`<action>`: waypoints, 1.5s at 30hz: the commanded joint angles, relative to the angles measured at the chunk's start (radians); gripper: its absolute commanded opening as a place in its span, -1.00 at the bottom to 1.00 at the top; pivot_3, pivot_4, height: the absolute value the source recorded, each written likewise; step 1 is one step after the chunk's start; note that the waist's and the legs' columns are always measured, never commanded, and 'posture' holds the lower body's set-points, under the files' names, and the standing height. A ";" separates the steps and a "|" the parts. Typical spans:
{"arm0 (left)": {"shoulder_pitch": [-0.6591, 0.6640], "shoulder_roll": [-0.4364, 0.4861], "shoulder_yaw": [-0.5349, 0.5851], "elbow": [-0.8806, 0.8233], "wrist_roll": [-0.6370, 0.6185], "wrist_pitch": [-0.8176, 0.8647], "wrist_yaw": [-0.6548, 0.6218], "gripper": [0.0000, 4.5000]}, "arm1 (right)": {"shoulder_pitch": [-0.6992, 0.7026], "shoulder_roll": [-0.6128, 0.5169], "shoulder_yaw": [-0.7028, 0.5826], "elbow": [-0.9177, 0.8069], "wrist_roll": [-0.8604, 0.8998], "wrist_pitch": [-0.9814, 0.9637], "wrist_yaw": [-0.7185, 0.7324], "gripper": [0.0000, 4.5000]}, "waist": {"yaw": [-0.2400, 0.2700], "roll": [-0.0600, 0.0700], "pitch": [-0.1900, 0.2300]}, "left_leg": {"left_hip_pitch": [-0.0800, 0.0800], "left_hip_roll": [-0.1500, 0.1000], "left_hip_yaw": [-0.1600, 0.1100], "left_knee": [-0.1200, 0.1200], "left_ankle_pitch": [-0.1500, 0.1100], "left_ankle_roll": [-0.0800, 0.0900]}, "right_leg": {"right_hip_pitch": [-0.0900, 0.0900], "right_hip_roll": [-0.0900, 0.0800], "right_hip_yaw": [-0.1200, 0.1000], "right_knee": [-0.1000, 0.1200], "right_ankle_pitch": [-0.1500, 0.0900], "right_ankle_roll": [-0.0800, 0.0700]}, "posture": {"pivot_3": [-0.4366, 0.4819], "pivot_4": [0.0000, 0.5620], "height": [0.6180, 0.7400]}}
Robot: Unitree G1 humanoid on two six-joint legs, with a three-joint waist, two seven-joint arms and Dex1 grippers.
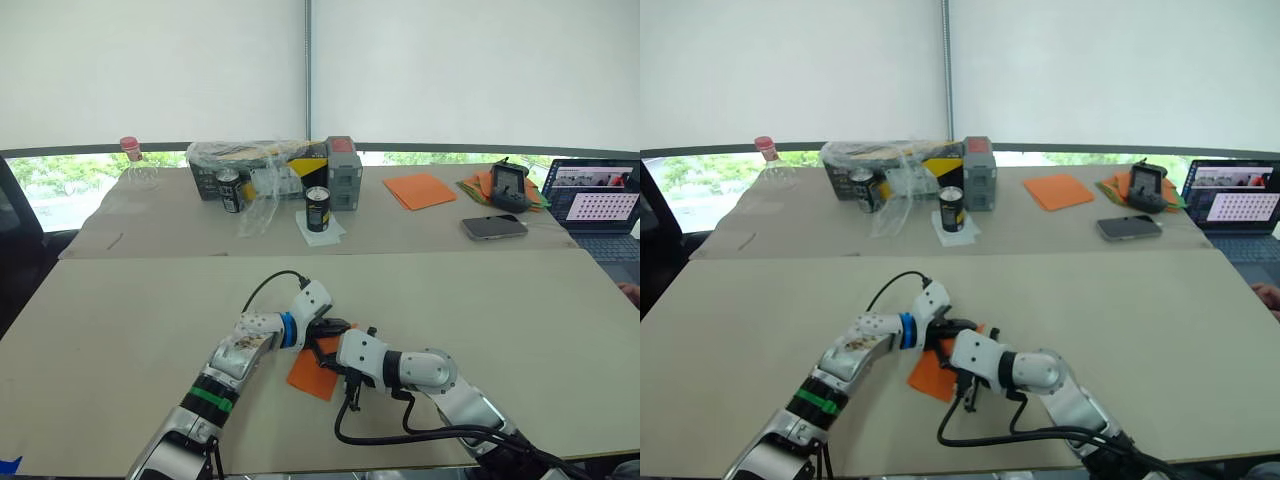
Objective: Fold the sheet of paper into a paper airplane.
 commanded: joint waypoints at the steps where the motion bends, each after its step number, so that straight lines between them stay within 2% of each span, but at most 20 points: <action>1: -0.034 -0.036 -0.024 0.059 0.031 -0.046 0.007 -1.00 | 0.029 0.005 0.046 0.039 -0.036 0.050 -0.001 -1.00 | 0.004 0.000 0.000 | 0.002 0.000 0.000 0.000 0.000 0.000 | 0.003 0.000 -0.001 0.000 0.000 0.000 | -0.05 -0.47 1.00; 4: -0.042 -0.050 -0.035 0.081 0.043 -0.076 -0.015 -1.00 | 0.031 0.004 0.041 0.037 -0.041 0.057 -0.003 -1.00 | 0.005 0.000 0.000 | 0.012 0.000 -0.001 -0.001 -0.001 0.001 | 0.015 -0.001 -0.002 -0.004 -0.001 0.001 | -0.05 -0.47 1.00; 13: -0.043 -0.049 0.025 0.093 0.015 -0.125 -0.045 -1.00 | 0.053 -0.035 0.025 -0.001 -0.040 0.063 0.020 -1.00 | 0.009 0.000 0.000 | 0.012 -0.001 -0.001 -0.001 -0.001 0.001 | 0.015 -0.001 -0.001 -0.004 0.000 0.001 | -0.05 -0.47 1.00; 24: -0.077 -0.039 0.080 0.104 -0.028 -0.110 -0.106 -1.00 | 0.097 -0.137 -0.045 -0.192 0.035 -0.003 0.096 -1.00 | 0.004 -0.001 0.000 | 0.008 -0.001 -0.001 -0.001 -0.001 0.002 | 0.011 -0.001 -0.001 -0.006 -0.002 0.003 | -0.05 -0.47 1.00; 34: -0.116 -0.053 0.047 0.155 -0.007 -0.120 -0.153 -1.00 | 0.083 -0.093 0.045 -0.175 0.020 0.046 0.140 -1.00 | -0.003 -0.002 0.001 | 0.007 0.000 -0.001 -0.001 -0.001 0.002 | 0.010 -0.001 -0.001 -0.005 -0.002 0.003 | -0.05 -0.47 1.00; 39: -0.161 -0.044 -0.004 0.252 0.068 -0.137 -0.152 -1.00 | 0.078 -0.087 0.058 -0.177 0.008 0.073 0.135 -1.00 | -0.004 -0.002 0.002 | 0.007 -0.001 -0.001 -0.001 -0.001 0.002 | 0.010 -0.001 -0.001 -0.005 -0.002 0.003 | -0.05 -0.47 1.00; 42: -0.153 -0.024 -0.039 0.272 0.102 -0.119 -0.174 -1.00 | 0.077 -0.089 0.058 -0.178 0.004 0.080 0.133 -1.00 | -0.004 -0.002 0.002 | 0.007 0.000 -0.001 -0.002 -0.001 0.002 | 0.010 0.000 -0.001 -0.005 -0.002 0.003 | -0.05 -0.47 1.00; 45: -0.125 -0.009 -0.038 0.235 0.085 -0.117 -0.202 -1.00 | 0.075 -0.092 0.057 -0.172 -0.002 0.078 0.130 -1.00 | -0.005 -0.002 0.002 | 0.008 0.000 -0.001 -0.002 -0.001 0.002 | 0.011 0.000 -0.001 -0.005 -0.002 0.003 | -0.05 -0.47 1.00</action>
